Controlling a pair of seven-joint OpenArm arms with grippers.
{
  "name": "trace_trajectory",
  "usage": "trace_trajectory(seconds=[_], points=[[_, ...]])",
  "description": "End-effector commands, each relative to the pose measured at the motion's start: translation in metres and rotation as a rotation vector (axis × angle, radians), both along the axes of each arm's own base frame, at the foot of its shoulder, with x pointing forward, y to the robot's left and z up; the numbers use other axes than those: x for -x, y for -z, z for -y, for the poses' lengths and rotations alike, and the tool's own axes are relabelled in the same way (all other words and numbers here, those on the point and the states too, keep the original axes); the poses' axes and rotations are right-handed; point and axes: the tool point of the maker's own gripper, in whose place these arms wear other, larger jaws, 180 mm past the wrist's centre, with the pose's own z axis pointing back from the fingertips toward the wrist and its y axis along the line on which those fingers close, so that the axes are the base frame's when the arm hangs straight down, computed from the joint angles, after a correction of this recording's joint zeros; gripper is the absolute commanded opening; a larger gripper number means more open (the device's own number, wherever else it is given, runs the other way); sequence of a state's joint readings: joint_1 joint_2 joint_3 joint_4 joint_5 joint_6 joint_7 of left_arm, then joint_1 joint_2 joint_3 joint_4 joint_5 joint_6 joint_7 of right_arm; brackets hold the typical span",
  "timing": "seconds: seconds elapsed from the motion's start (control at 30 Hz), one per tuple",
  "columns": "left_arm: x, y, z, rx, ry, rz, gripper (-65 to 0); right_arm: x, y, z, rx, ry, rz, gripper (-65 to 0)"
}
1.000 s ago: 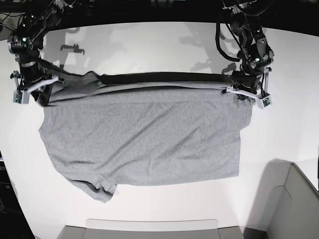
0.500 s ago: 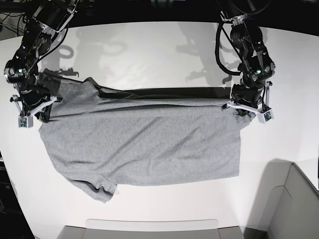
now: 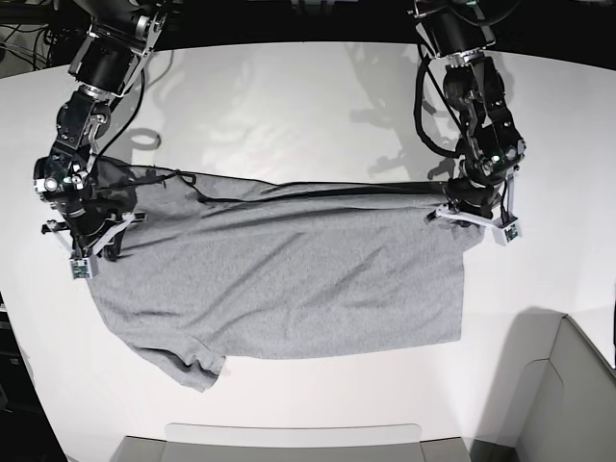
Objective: Fold the T-shirt properly
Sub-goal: 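Hold the shirt raised and shift both grippers to adjust the grip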
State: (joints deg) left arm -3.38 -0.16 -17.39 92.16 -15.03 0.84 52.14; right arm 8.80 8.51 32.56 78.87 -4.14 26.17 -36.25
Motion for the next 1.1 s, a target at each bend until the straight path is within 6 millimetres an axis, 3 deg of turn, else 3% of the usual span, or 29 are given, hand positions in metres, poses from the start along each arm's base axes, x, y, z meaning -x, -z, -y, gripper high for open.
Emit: trace_trajectory(seconds=[0.0, 0.2, 0.33, 0.6, 0.67, 0.8, 0.93, 1.07], points=[[-0.015, -0.021, -0.008, -0.032, -0.01, 0.073, -65.0, -0.019, -0.026, 0.008, 0.021, 0.01, 0.091, -65.0], [-0.021, -0.009, -0.004, -0.007, -0.007, 0.043, -65.0, -0.035, -0.019, 0.011, -0.011, 0.016, 0.123, -65.0], [-0.018, 0.006, -0.013, -0.014, -0.007, -0.004, -65.0, -0.042, -0.018, 0.009, -0.026, 0.013, 0.128, -65.0], [-0.019, 0.008, -0.024, -0.001, -0.045, -0.006, -65.0, -0.051, -0.009, 0.005, -0.069, 0.013, 0.133, -65.0], [-0.019, 0.007, -0.024, -0.002, -0.046, -0.004, -58.6, -0.051, -0.009, 0.005, -0.071, 0.013, 0.132, -65.0], [-0.017, 0.008, -0.024, -0.003, -0.046, -0.007, -45.1, -0.051, -0.01, 0.005, -0.072, 0.015, 0.135, -54.9], [-0.017, 0.008, -0.023, 0.002, -0.042, -0.014, -43.7, -0.051, -0.011, 0.006, -0.069, 0.015, 0.138, -46.4], [-0.022, -0.008, -0.025, -0.013, -0.043, 0.031, -43.7, -0.05, -0.011, 0.007, -0.07, 0.018, 0.138, -45.3]])
